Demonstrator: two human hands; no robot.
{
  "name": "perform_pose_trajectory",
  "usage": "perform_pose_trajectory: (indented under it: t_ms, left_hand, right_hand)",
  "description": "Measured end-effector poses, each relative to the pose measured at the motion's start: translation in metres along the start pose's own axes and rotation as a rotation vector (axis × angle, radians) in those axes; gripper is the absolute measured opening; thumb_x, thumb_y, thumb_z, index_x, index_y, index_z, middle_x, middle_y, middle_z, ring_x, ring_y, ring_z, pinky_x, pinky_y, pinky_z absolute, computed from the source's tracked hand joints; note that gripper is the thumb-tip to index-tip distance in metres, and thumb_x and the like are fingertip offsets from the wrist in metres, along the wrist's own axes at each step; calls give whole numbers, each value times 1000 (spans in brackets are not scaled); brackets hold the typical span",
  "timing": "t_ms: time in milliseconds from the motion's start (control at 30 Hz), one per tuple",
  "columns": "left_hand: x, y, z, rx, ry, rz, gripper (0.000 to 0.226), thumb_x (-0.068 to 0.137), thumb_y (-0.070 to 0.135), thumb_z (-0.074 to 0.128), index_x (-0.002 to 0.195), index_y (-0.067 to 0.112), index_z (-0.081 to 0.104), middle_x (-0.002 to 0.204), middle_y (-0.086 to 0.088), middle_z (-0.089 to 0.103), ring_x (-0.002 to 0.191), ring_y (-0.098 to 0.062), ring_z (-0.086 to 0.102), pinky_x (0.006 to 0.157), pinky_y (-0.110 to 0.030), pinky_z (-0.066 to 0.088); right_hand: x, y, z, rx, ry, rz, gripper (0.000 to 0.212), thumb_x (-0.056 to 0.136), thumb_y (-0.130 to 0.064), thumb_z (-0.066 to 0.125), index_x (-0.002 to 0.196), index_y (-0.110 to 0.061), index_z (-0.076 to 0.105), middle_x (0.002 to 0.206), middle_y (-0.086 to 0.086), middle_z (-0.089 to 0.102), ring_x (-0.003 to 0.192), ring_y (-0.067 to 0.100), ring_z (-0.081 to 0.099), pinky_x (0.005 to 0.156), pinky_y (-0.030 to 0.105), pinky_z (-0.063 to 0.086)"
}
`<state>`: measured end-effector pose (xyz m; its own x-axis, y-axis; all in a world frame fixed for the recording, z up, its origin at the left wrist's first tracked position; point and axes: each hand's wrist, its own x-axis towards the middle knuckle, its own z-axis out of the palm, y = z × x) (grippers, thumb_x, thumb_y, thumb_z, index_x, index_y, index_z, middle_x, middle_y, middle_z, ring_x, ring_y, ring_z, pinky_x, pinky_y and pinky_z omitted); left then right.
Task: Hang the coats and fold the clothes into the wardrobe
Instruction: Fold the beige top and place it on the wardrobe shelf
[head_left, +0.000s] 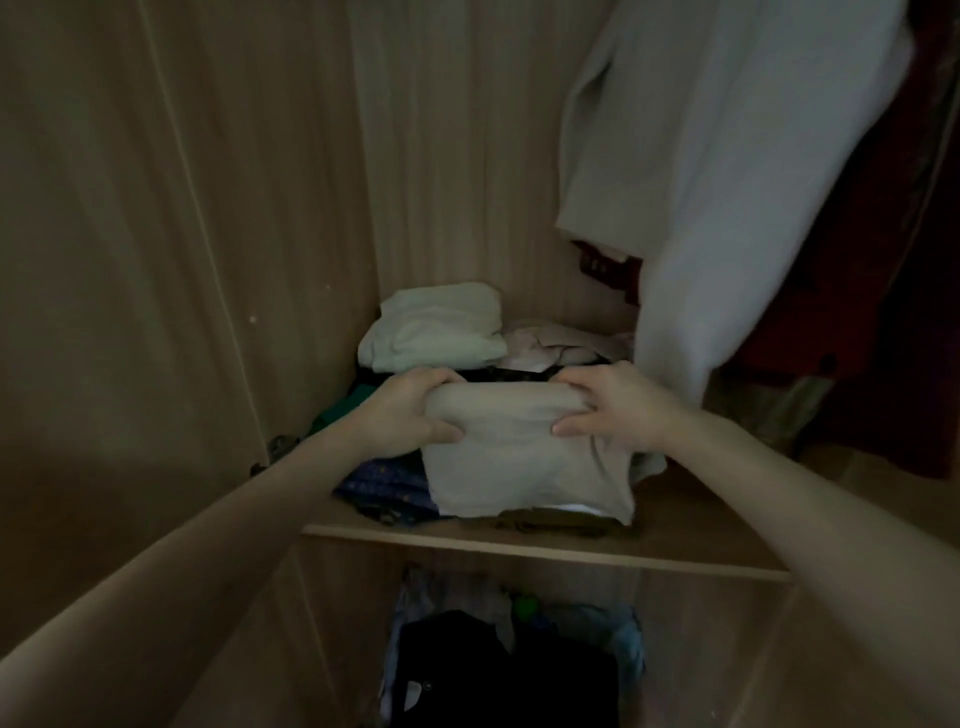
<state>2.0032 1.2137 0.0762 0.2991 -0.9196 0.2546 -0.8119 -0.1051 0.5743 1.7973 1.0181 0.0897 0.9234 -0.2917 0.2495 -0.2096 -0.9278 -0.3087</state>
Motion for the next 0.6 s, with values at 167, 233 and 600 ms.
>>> perform_pose_trajectory:
  t_ms: [167, 233, 600]
  left_hand:
    - [77, -45, 6, -313, 51, -103, 43, 80, 15, 79, 118, 16, 58, 112, 3, 60, 98, -4, 56, 69, -7, 44]
    - [111, -60, 10, -420, 35, -138, 44, 84, 15, 75, 123, 19, 55, 116, 2, 59, 105, -9, 56, 75, -13, 48]
    - [221, -140, 104, -369, -404, -421, 12, 97, 22, 51, 108, 24, 46, 111, -11, 54, 97, -26, 57, 75, -34, 48]
  right_hand:
    - [62, 54, 5, 132, 2, 140, 58, 76, -40, 79, 127, -25, 57, 118, -9, 59, 107, 10, 56, 86, 22, 42]
    - [81, 77, 2, 360, -60, 271, 55, 73, -34, 82, 122, -28, 59, 116, -12, 59, 102, 2, 56, 80, 14, 44]
    - [125, 193, 79, 564, -115, 882, 100, 60, -39, 89, 143, -15, 39, 141, 6, 43, 123, 24, 47, 96, 31, 45]
